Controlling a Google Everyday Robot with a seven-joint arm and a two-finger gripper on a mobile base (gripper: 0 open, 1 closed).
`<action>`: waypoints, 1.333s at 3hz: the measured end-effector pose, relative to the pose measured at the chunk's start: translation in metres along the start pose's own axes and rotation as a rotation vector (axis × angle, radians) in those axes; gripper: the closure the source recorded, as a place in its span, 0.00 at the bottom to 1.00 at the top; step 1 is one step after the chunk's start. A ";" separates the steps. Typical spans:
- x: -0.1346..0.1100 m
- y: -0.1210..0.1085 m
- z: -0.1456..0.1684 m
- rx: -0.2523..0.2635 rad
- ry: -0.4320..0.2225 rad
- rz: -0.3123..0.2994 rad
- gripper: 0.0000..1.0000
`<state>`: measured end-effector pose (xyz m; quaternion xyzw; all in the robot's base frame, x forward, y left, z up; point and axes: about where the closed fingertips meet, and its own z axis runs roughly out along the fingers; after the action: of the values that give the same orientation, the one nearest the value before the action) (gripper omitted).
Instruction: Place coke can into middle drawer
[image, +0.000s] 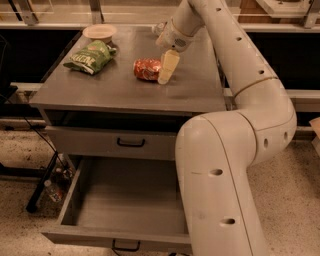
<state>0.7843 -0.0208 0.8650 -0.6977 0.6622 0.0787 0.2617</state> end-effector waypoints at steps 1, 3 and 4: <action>-0.016 0.004 0.024 -0.034 -0.033 -0.018 0.00; -0.015 0.005 0.041 -0.055 -0.054 -0.012 0.00; -0.013 0.006 0.055 -0.075 -0.060 -0.013 0.00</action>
Offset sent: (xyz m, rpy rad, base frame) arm -0.0134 0.0327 -0.0154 0.0245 0.0460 0.0778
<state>0.7903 0.0166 0.8232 -0.7085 0.6462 0.1228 0.2557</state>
